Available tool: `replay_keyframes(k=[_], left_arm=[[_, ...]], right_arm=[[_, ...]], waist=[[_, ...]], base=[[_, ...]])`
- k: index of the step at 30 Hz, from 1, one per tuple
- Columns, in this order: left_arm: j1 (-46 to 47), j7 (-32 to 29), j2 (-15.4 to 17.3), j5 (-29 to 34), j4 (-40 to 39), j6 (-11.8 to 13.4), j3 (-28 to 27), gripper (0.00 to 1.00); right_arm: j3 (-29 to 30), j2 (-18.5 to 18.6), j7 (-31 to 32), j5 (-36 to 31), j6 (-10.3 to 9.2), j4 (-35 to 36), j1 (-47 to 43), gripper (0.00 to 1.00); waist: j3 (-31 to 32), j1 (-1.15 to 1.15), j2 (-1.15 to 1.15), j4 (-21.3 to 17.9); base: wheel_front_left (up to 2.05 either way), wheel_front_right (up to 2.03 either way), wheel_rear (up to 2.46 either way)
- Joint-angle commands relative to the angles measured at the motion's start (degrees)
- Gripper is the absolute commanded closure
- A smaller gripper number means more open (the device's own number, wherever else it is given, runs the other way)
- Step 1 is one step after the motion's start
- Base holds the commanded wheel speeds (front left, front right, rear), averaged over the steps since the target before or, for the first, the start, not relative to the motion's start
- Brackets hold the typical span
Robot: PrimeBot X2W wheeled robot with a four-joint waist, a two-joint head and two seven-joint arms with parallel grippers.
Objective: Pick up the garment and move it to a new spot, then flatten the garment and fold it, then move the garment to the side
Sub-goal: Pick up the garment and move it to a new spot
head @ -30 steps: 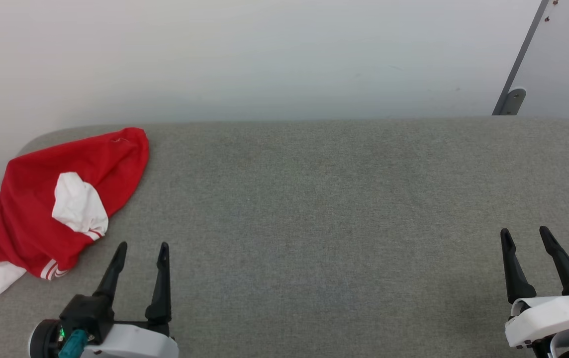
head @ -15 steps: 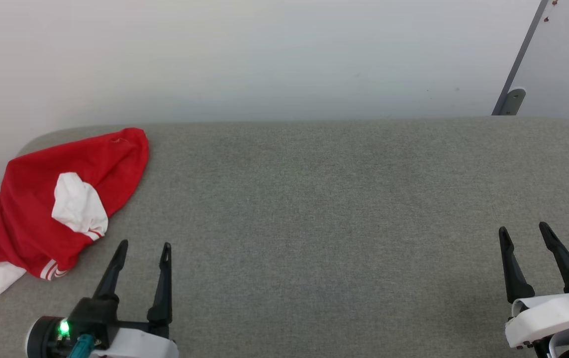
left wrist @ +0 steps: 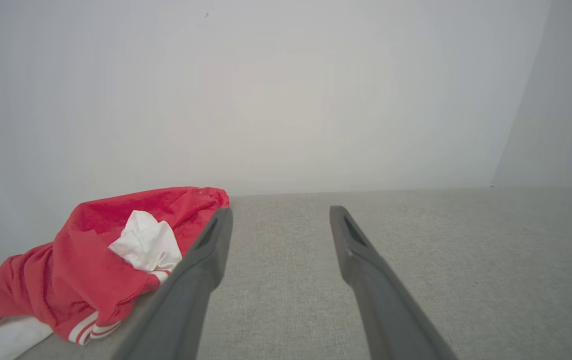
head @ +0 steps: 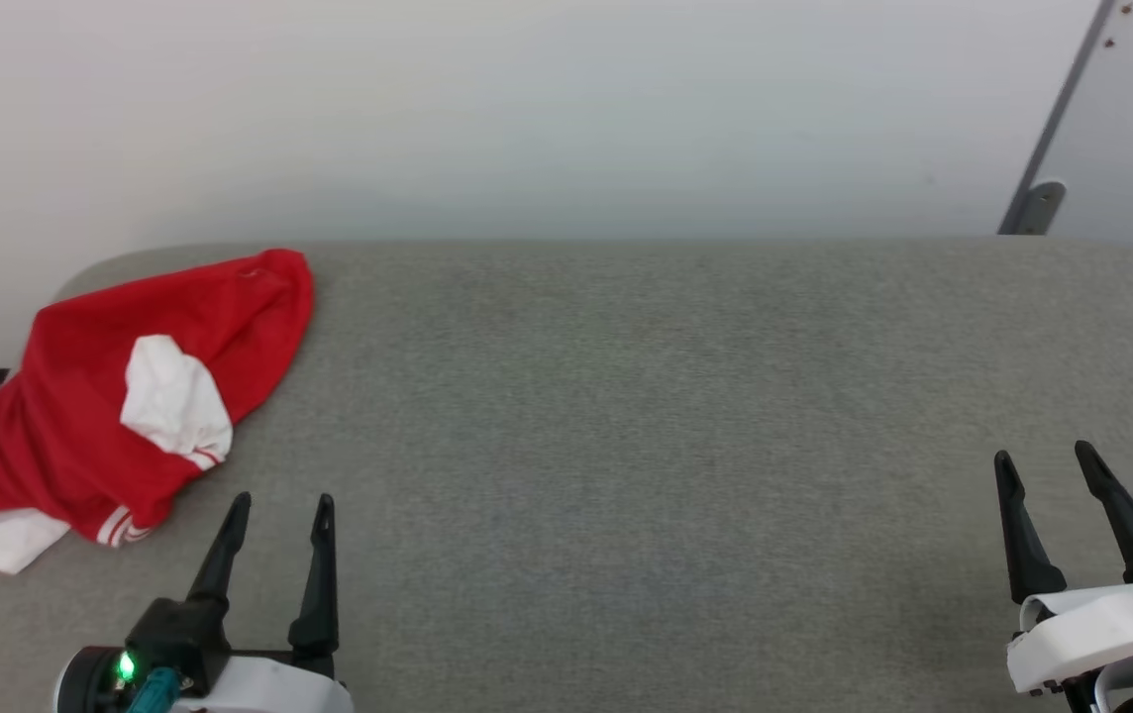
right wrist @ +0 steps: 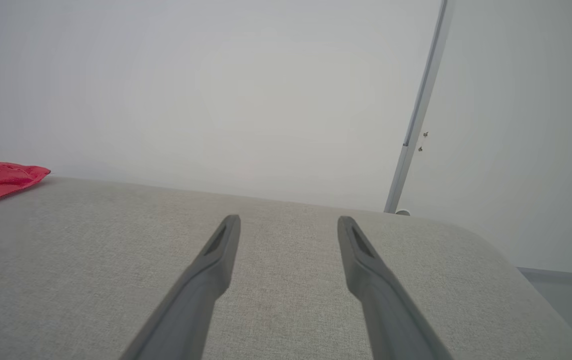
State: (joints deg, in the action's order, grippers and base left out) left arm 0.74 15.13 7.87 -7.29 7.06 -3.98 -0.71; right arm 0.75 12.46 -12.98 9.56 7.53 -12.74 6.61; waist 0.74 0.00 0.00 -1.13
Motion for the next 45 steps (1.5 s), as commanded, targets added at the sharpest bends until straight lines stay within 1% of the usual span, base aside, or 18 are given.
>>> replay_keyframes(k=[1,5,10,19,22,23,26,30,33,36,38,42,45], left_arm=[[0.3,0.0,0.0,-0.6,0.8,0.2,-0.4,0.00],[0.8,0.0,0.1,-1.6,2.6,0.8,-1.5,0.00],[0.8,-0.3,0.6,-2.8,3.8,1.4,-3.0,0.00],[-1.1,-2.3,2.3,-3.9,2.4,2.5,-4.7,0.00],[-1.8,-3.1,2.8,-4.5,1.5,2.9,-5.5,0.00],[-1.8,-3.1,2.8,-4.5,1.5,2.9,-5.5,0.00],[-2.6,-3.8,3.5,-4.9,0.5,3.1,-6.1,0.00],[-3.4,-4.6,3.9,-5.3,-0.5,3.2,-6.5,0.00],[-3.6,-5.2,3.7,-6.1,-1.2,3.3,-6.7,0.00],[-2.3,-6.4,3.4,-7.8,-1.6,2.8,-7.0,0.00],[-1.0,-7.6,3.3,-9.2,-1.8,2.1,-6.9,0.00],[2.7,-10.5,4.9,-11.1,-1.2,0.9,-7.1,0.00],[6.2,-12.7,7.3,-11.8,0.4,0.4,-7.8,0.00]], right_arm=[[-0.4,0.3,-0.2,0.1,-0.08,0.2,-0.6,0.00],[-1.2,0.3,0.2,0.7,-0.08,0.3,-0.9,0.00],[-3.3,0.2,0.7,1.2,-0.08,0.1,-1.0,0.00],[-6.8,-0.7,0.3,2.3,-0.08,-1.5,-0.9,0.00],[-8.1,-0.9,0.1,2.0,-0.08,-2.3,-0.5,0.00],[-8.1,-0.9,0.1,2.0,-0.08,-2.3,-0.5,0.00],[-9.0,-1.2,-0.1,2.5,-0.08,-2.9,-0.2,0.00],[-9.8,-1.5,-0.5,2.6,-0.08,-3.5,0.2,0.00],[-9.9,-1.3,-0.7,2.6,-0.08,-3.8,0.4,0.00],[-10.1,-0.9,-0.7,2.8,-0.08,-3.9,0.6,0.00],[-9.9,-0.8,-0.7,2.8,-0.08,-4.0,0.7,0.00],[-10.0,-0.6,-0.4,2.3,-0.08,-3.6,1.4,0.00],[-10.2,-0.1,0.1,1.9,-0.08,-3.0,2.2,0.00]], waist=[[0.5,0.00,0.00,1.7],[1.4,0.00,0.00,4.9],[2.7,0.00,0.00,10.0],[5.4,0.00,0.00,19.2],[6.2,0.00,0.00,21.4],[6.2,0.00,0.00,21.4],[6.8,0.00,0.00,23.0],[7.0,0.00,0.00,24.2],[6.9,0.00,0.00,24.4],[6.4,0.00,0.00,24.1],[5.8,0.00,0.00,23.6],[4.0,0.00,0.00,21.5],[1.7,0.00,0.00,19.1]], base=[[0.00,0.00,0.00],[0.00,0.00,0.00],[0.00,0.00,0.00],[0.00,0.00,0.00],[0.00,0.00,0.00],[0.00,0.00,0.00],[0.00,0.00,0.00],[0.00,0.00,0.00],[0.00,0.00,0.00],[0.00,0.00,0.00],[0.00,0.00,0.00],[0.00,0.00,0.00],[0.00,0.00,0.00]])
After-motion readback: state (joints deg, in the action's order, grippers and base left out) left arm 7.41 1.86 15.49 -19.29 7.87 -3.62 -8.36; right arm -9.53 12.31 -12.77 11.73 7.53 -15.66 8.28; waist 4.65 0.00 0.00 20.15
